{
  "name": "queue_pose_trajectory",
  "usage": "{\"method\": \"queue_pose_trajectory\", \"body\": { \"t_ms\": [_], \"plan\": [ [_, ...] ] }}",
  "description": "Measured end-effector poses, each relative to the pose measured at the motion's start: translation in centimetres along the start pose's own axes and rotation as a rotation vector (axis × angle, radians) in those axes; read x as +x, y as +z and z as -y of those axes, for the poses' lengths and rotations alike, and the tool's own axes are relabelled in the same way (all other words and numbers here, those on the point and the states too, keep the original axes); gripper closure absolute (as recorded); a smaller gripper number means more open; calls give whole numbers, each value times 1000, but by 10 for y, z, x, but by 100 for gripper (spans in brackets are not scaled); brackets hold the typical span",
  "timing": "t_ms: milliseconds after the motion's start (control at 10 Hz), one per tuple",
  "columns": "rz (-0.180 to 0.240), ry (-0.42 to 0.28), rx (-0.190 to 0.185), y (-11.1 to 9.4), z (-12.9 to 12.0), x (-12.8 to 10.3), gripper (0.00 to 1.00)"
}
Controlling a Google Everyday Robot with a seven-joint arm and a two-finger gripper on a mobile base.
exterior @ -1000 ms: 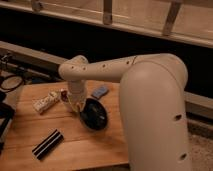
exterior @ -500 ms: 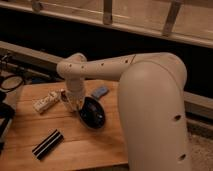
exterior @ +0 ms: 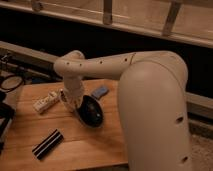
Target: Pick up the ceramic bowl
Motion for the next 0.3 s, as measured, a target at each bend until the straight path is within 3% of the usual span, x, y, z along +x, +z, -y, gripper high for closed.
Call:
{"method": "queue_pose_trajectory", "body": {
  "t_ms": [300],
  "plan": [
    [13, -5, 0, -6, -2, -1, 85]
  ]
}}
